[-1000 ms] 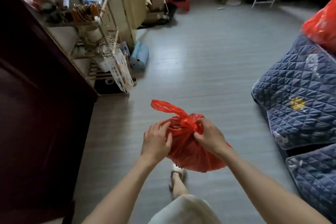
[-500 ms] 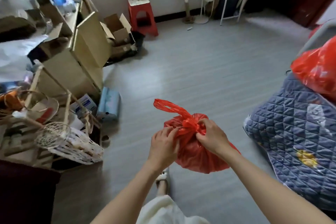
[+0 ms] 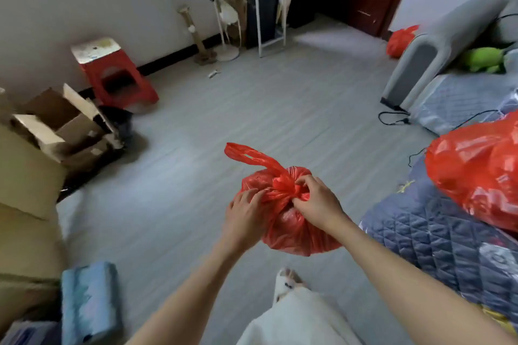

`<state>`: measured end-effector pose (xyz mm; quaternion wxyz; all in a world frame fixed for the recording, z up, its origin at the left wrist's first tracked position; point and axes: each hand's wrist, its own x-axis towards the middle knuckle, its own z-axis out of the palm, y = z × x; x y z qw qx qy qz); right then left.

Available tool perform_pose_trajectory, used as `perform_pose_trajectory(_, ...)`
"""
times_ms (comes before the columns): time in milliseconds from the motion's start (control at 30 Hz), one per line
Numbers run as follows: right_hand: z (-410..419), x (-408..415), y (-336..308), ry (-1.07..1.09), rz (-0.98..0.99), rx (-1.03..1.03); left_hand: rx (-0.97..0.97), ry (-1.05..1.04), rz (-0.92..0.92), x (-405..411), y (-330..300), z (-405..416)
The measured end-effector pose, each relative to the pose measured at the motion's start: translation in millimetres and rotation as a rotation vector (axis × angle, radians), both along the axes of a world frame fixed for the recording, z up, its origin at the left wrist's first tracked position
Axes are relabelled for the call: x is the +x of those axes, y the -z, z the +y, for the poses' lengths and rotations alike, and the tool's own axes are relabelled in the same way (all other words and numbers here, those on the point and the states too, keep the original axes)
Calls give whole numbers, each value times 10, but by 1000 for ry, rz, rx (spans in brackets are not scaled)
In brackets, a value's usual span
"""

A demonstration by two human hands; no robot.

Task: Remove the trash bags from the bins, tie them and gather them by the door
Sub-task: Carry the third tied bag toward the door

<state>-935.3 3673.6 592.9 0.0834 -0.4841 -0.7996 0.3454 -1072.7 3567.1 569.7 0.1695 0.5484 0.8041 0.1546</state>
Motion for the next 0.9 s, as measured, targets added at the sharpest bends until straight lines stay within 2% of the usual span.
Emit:
perform_pose_trajectory(267,2726,-622,31,117,6,25,-57,112,-7,-754,20,2914)
perform_pose_trajectory(500,4810,-1047,-116,186,49,62,5,173,-31,-1220,-190,5096)
perform_pose_trajectory(867,8442,-1766,132,385,4,1,-22,329,-71,-2014,137,8992)
perform_pose_trajectory(900,8943,-1790,92,414,1,8,-21,352,-80,-2049,116,9553)
